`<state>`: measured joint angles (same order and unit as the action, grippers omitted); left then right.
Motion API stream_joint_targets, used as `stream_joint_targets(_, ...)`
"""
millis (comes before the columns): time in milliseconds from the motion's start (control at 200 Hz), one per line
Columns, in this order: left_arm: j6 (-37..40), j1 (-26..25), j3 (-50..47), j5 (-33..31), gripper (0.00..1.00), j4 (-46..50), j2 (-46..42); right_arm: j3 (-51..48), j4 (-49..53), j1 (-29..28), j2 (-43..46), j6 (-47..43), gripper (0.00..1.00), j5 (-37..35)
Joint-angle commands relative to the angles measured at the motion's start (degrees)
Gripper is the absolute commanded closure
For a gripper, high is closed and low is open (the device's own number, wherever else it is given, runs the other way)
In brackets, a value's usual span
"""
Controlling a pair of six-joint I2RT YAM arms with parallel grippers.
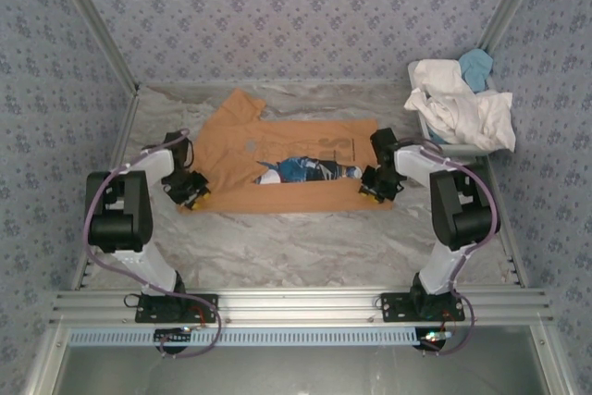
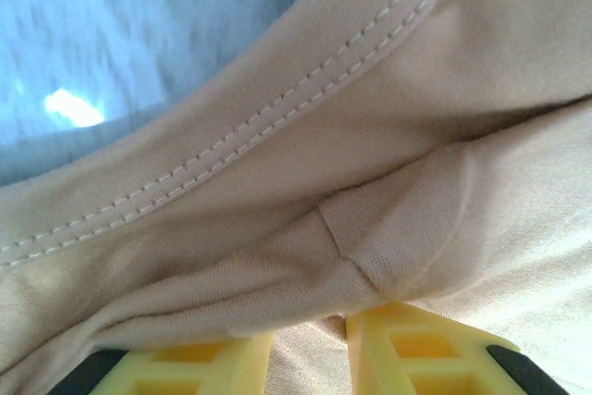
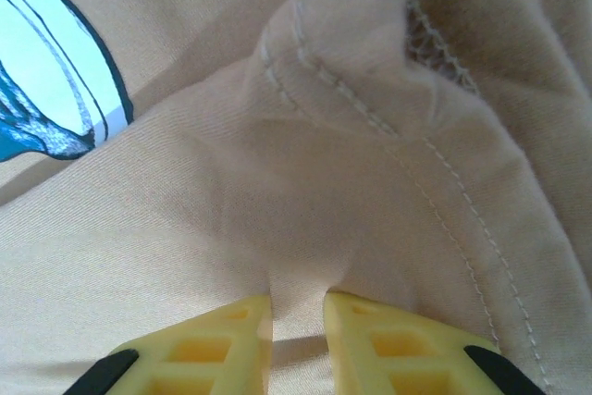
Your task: Fold and stack the t-shirts
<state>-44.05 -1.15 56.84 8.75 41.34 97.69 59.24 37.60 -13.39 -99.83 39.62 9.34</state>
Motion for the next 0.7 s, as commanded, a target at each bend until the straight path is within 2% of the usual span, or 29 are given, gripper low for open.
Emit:
stream_joint_targets(0,-2.4,-1.6,-6.8,-1.0,0.73,5.8,-2.7,-4.2,7.8,-0.1,3.0,1.3,0.73,-4.0)
stream_joint_targets(200,-7.0,-2.0,-16.3,-1.6,0.72,7.4,-11.4,-10.4,10.7,-1.7,9.5,2.7,0.70,-2.8)
stream_joint_targets(430,-8.9,-1.9,-19.6,-2.3,0.72,11.4,-17.6,-17.7,11.9,-4.8,16.2,6.3,0.69,0.9)
stream_joint_targets(590,-10.4,-0.5,-18.2,-2.4,0.71,14.0,-20.7,-17.2,14.7,-6.0,20.0,7.8,0.67,1.2)
stream_joint_targets(699,-11.7,-0.7,-11.1,-2.7,0.69,15.6,-21.5,-11.9,16.1,-5.0,22.4,6.2,0.59,-3.7)
